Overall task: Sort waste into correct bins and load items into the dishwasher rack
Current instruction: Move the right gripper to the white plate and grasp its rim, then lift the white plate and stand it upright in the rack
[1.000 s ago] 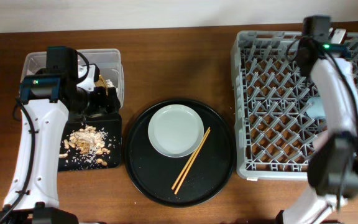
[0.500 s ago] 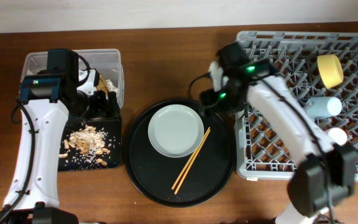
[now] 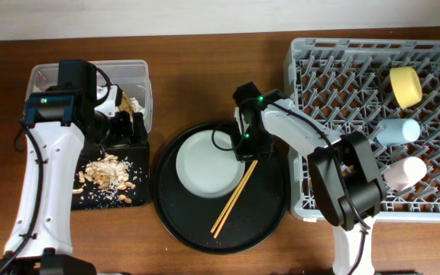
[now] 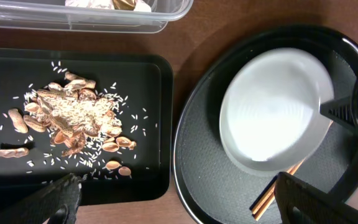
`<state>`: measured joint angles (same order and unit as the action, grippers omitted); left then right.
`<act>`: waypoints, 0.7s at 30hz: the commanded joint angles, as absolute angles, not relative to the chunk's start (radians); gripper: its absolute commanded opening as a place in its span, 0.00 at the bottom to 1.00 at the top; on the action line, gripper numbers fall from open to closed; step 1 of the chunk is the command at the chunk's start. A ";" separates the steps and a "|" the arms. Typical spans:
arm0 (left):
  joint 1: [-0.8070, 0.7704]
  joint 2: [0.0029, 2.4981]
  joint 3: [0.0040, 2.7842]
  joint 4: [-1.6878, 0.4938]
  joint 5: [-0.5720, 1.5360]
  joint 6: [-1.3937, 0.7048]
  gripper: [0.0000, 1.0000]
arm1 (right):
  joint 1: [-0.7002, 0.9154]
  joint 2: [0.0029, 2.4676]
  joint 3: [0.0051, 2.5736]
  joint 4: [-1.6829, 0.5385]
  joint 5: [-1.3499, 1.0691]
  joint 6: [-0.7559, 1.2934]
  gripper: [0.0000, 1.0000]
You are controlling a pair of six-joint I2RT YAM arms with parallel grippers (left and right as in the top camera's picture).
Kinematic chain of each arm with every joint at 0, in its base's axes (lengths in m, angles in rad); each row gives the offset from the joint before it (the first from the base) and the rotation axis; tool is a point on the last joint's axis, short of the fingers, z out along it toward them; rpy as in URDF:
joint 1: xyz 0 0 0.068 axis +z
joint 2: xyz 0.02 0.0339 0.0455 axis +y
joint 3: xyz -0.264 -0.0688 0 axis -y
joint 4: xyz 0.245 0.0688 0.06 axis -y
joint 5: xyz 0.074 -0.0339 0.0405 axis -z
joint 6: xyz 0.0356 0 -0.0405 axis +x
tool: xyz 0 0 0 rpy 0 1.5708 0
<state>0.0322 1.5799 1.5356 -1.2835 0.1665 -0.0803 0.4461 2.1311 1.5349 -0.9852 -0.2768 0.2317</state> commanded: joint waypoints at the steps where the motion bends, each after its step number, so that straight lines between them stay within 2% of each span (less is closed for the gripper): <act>1: 0.036 1.578 1.538 -1.285 0.160 -0.082 0.99 | 0.442 2.138 1.534 -1.002 -0.277 0.226 0.04; 6: 0.036 1.578 1.538 -1.285 0.159 -0.082 0.99 | 0.348 1.979 1.644 -1.135 -0.232 0.216 0.04; 10: 0.036 1.578 1.538 -1.285 0.159 -0.082 0.99 | 0.220 1.754 1.729 -1.114 0.060 0.191 0.04; 13: 0.036 1.578 1.538 -1.273 0.159 -0.082 0.99 | 0.126 1.653 1.735 -0.981 0.434 0.191 0.04; 17: 0.036 1.578 1.538 -1.260 0.160 -0.082 0.99 | 0.054 1.673 1.734 -0.863 0.853 0.192 0.04; 21: 0.038 1.578 1.538 -1.245 0.160 -0.082 0.99 | 0.017 1.750 1.734 -0.822 0.980 0.192 0.04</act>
